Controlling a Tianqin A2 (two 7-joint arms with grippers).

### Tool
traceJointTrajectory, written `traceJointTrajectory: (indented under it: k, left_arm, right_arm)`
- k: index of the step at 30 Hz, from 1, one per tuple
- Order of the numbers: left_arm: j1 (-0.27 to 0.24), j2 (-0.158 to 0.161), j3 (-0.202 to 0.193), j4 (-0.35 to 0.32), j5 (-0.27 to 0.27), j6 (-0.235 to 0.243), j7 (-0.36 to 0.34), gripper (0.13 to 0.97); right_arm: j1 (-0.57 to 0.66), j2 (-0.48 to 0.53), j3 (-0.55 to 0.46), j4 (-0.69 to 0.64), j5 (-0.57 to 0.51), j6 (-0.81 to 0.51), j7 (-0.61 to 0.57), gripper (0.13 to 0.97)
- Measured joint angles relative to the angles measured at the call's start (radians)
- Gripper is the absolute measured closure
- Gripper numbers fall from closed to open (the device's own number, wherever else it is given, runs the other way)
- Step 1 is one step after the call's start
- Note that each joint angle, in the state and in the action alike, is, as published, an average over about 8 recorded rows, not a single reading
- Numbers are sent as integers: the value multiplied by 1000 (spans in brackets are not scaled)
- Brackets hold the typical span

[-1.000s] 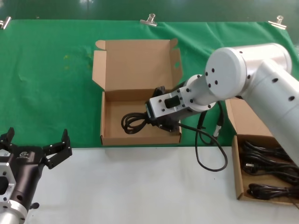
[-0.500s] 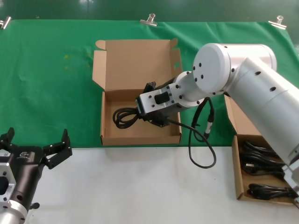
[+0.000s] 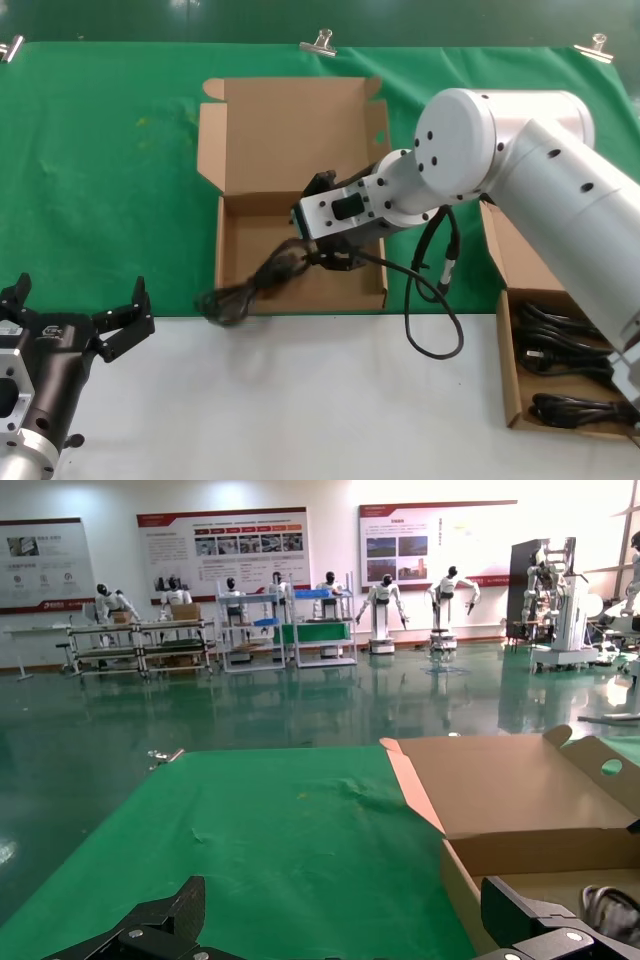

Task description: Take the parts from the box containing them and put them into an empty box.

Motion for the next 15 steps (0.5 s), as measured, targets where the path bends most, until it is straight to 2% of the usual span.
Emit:
traceJointTrajectory:
  k: [4,8,15]
  left_arm:
    - [0,0,0,0,0,0,0,132]
    - [0,0,0,0,0,0,0,132]
    - [0,0,0,0,0,0,0,132]
  right_arm:
    - [-5,13,-3,24,-5,-8,16,754]
    - [-18,40,-3,72,-14,-19,44,680]
    - [-82,142,27,270,-45,-51,147,554]
